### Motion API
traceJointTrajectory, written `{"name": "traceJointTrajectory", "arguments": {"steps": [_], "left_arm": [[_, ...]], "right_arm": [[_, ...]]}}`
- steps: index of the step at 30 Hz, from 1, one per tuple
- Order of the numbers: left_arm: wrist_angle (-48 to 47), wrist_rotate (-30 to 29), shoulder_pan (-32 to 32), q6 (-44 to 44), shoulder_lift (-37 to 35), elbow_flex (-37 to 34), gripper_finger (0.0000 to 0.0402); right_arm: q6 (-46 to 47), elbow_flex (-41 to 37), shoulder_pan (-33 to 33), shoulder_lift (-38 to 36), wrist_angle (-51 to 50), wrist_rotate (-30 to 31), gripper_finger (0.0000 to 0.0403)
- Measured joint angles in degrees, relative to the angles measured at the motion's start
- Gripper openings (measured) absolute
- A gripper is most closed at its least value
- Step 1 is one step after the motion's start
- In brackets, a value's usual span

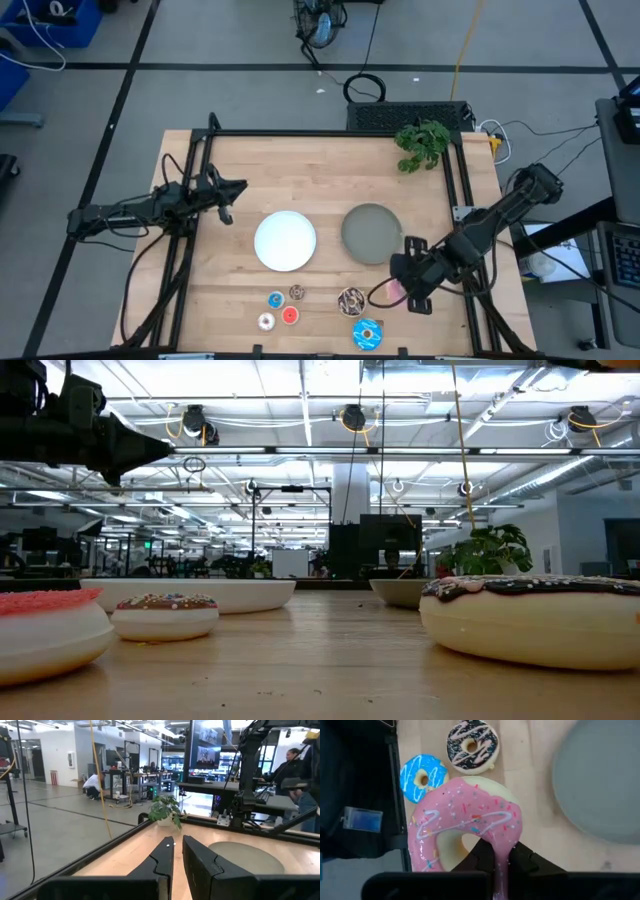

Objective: Pick & Place donuts
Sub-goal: Put the large pink donut on the gray plate

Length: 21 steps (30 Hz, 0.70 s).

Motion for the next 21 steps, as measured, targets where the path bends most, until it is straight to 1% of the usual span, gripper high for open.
{"name": "traceJointTrajectory", "arguments": {"steps": [3,7,18,21], "left_arm": [[-0.02,0.0,0.0,0.0,-0.01,0.01,0.0047],[-0.04,0.0,0.0,0.06,-0.01,-0.01,0.0047],[-0.02,0.0,0.0,0.55,0.01,0.01,0.0047],[-0.03,0.0,0.01,0.55,0.0,0.01,0.0047]], "right_arm": [[0.65,0.65,-0.58,-0.07,-2.9,2.26,0.0011],[1.49,0.65,-1.55,-0.11,-4.84,2.28,0.0012],[1.22,0.65,-2.09,-0.11,-4.94,2.22,0.0012],[0.84,0.65,-2.11,-0.11,-4.8,4.18,0.0012]]}}
